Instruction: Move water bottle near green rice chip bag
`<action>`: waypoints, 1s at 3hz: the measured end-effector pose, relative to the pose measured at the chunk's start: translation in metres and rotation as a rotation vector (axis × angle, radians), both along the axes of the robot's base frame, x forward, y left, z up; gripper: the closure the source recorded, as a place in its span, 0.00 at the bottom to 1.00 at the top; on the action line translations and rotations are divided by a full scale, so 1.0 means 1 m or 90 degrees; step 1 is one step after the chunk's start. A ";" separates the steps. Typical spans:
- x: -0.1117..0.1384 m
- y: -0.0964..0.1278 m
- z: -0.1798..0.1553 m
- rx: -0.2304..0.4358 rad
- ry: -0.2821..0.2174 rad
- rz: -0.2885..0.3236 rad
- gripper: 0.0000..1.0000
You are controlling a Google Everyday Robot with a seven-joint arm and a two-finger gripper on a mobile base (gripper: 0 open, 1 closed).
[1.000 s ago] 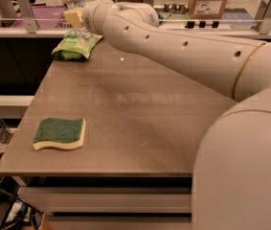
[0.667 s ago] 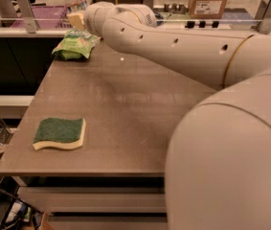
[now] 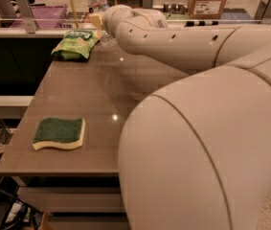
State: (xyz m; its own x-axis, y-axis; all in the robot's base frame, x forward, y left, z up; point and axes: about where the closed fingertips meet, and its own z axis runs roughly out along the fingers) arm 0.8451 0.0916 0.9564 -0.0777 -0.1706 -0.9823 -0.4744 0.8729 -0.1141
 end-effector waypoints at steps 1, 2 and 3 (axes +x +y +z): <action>0.004 -0.013 -0.007 0.007 -0.002 -0.025 1.00; -0.002 -0.013 -0.010 0.009 -0.011 -0.031 1.00; -0.012 -0.007 -0.012 0.015 -0.018 -0.021 1.00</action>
Offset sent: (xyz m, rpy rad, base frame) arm -0.0184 -0.0055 -0.0216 0.0122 -0.0290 -0.0625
